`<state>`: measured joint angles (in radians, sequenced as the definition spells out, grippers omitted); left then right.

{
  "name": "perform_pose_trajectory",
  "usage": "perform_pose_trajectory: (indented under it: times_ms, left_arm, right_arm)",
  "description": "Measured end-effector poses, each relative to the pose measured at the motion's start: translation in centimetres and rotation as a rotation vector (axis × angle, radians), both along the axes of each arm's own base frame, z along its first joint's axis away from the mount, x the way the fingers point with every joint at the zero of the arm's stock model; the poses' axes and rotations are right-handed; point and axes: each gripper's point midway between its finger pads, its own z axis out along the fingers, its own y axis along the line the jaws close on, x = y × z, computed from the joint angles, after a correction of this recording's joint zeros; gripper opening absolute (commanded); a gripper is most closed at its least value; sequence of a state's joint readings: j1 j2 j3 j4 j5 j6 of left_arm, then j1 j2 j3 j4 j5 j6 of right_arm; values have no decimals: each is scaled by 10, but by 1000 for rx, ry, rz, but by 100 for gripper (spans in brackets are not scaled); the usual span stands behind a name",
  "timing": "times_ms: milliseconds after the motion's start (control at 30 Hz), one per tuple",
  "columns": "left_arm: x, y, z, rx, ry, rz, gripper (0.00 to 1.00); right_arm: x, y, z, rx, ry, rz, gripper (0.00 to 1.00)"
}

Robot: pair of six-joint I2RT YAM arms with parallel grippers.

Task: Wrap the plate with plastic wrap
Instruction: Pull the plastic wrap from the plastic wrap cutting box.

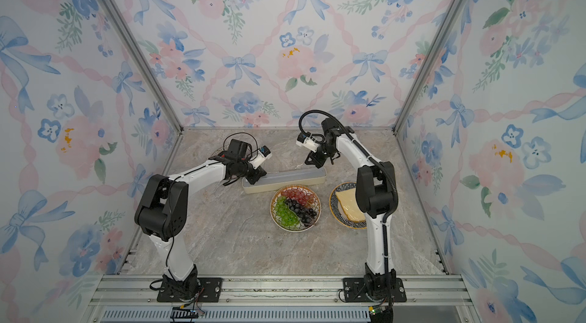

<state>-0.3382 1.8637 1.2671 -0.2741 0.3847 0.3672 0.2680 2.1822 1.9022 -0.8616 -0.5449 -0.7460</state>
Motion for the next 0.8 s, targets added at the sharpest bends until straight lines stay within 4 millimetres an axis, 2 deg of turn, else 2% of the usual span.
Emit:
perform_pose_trajectory:
  times_ms: [100,233,400,533,800]
  left_arm:
    - [1,-3,9,-6,-3,-23,0]
    - [2,-8,29,-27,-25,-58,0]
    - [3,-16,65,-72,-79,-97,0]
    - [12,-21,96,-101,-145,-111,0]
    - [31,-28,154,-135,-266,-119,0]
  right_arm:
    - [-3,-4,3,4,-6,-14,0]
    - [-6,-10,20,20,-39,-40,0]
    - [-6,-17,53,49,-123,-67,0]
    - [-2,-20,80,71,-193,-83,0]
    - [8,-26,115,85,-280,-127,0]
